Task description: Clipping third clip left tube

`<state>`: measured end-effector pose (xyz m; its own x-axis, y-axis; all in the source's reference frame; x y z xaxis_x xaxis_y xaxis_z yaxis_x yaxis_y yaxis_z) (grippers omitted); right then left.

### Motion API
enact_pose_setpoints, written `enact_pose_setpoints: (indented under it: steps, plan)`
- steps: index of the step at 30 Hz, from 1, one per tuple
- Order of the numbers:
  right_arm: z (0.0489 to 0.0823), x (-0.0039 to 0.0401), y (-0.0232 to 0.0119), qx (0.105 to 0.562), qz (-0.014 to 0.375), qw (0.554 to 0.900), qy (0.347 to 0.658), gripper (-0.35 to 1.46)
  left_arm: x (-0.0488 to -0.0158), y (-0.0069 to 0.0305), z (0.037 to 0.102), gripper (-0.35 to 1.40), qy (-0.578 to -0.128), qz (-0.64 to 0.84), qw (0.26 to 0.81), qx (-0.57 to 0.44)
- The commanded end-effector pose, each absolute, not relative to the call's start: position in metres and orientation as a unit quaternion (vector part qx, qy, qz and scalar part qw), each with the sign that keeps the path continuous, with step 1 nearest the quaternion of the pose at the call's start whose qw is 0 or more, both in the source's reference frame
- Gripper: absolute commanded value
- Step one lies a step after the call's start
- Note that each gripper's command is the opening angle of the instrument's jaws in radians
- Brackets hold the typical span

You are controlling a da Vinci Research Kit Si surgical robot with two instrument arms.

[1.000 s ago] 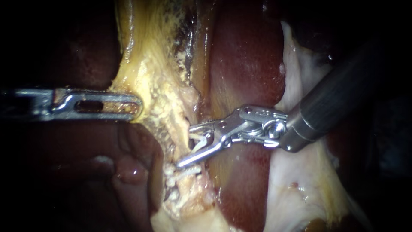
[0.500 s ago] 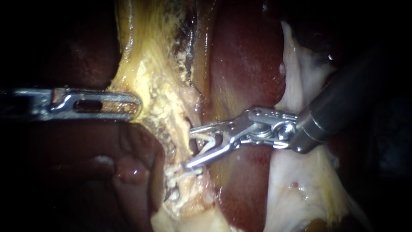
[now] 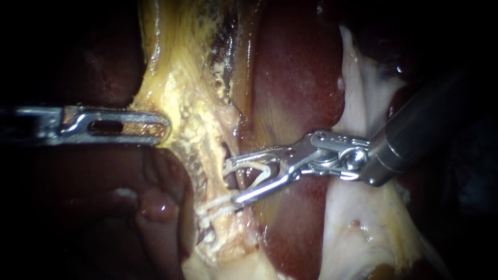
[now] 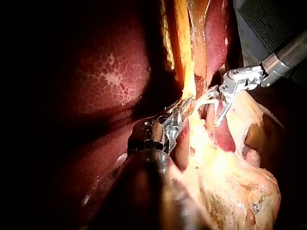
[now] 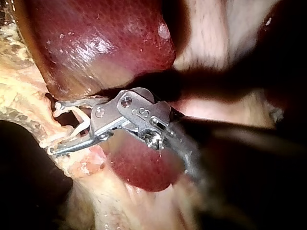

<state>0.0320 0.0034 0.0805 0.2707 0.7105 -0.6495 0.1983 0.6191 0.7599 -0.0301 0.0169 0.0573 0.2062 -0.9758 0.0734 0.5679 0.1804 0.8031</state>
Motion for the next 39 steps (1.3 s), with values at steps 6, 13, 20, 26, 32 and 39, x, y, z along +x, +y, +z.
enact_pose_setpoints:
  steps: [6, 13, 20, 26, 32, 39]
  plan:
    - [0.0814, 0.0338, 0.0023, 0.404, 0.169, 0.691, 0.575, 0.60, -0.0301, 0.0169, 0.0573, -0.35, -0.309, -0.549, 0.703, 0.329]
    - [0.0810, 0.0348, 0.0015, 0.439, 0.160, 0.678, 0.568, 0.60, -0.0301, 0.0168, 0.0572, -0.35, -0.309, -0.549, 0.703, 0.329]
    - [0.0794, 0.0335, 0.0021, 0.468, 0.159, 0.644, 0.584, 0.60, -0.0301, 0.0169, 0.0572, -0.35, -0.309, -0.549, 0.703, 0.329]
    - [0.0792, 0.0331, 0.0023, 0.483, 0.159, 0.630, 0.587, 0.60, -0.0301, 0.0169, 0.0572, -0.35, -0.309, -0.549, 0.703, 0.329]
    - [0.0792, 0.0332, 0.0023, 0.506, 0.153, 0.611, 0.589, 0.60, -0.0301, 0.0169, 0.0572, -0.35, -0.309, -0.549, 0.703, 0.329]
    - [0.0786, 0.0346, 0.0012, 0.548, 0.149, 0.571, 0.593, 0.59, -0.0302, 0.0169, 0.0572, -0.35, -0.309, -0.549, 0.703, 0.329]
